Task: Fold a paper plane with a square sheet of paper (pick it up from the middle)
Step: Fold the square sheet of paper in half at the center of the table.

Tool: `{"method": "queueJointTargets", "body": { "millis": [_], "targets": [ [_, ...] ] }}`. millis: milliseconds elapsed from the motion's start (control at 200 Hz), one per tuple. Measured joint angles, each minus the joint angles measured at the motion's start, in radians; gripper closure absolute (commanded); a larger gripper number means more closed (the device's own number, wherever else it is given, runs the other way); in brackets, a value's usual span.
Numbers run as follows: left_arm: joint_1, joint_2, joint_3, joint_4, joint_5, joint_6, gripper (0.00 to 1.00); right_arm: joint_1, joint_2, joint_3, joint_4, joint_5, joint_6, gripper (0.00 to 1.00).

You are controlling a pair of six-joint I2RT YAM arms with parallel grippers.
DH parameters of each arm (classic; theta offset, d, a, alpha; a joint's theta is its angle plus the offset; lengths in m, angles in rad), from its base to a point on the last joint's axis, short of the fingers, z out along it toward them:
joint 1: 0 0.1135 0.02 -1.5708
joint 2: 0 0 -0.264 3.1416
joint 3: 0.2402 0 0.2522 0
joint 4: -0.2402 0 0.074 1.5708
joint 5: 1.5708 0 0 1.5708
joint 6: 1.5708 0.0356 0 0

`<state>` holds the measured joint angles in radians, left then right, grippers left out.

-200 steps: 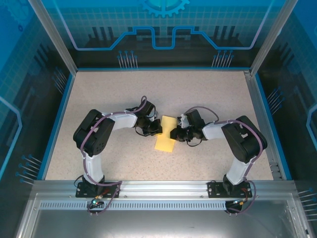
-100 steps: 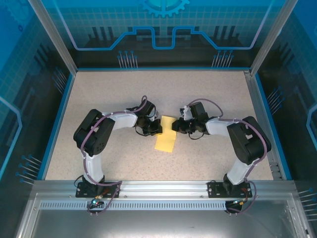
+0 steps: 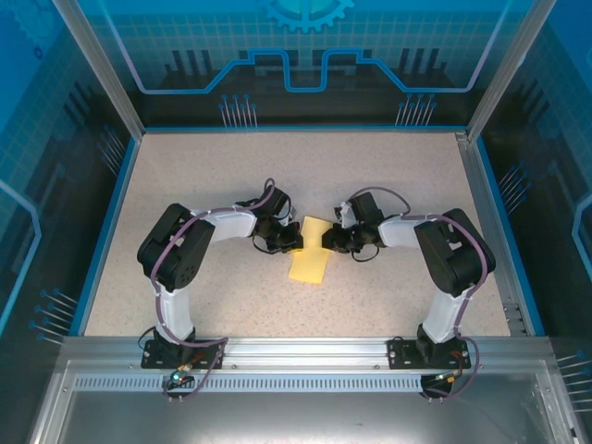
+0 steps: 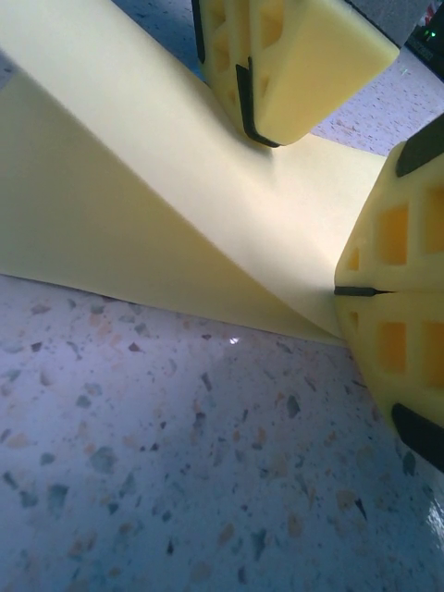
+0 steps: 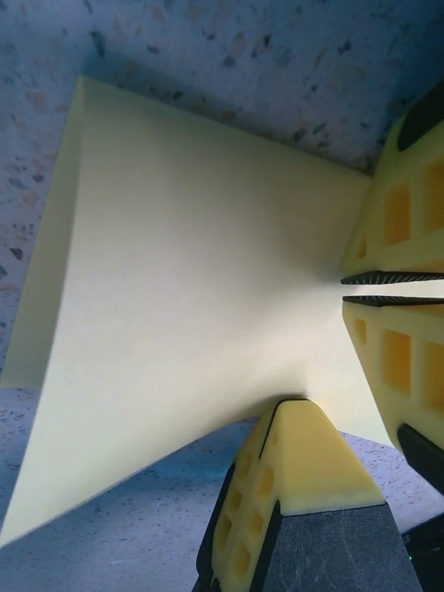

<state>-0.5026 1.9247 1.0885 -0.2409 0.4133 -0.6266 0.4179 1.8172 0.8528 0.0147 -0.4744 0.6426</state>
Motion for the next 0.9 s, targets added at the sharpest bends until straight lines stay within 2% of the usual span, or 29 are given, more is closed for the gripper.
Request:
{"method": "queueJointTargets", "body": {
  "millis": [290, 500, 895],
  "targets": [
    [0.0, 0.0, 0.001, -0.002, 0.0, 0.0, 1.0, 0.001, 0.001, 0.103, -0.079, 0.03, -0.039, 0.85],
    [0.0, 0.0, 0.002, -0.005, 0.0, 0.0, 1.0, -0.001, 0.064, 0.108, -0.074, 0.044, -0.049, 0.85],
    [0.0, 0.0, 0.002, -0.005, -0.001, 0.0, 1.0, -0.001, 0.065, 0.136, -0.11, 0.044, -0.06, 0.84]
  ]
}}
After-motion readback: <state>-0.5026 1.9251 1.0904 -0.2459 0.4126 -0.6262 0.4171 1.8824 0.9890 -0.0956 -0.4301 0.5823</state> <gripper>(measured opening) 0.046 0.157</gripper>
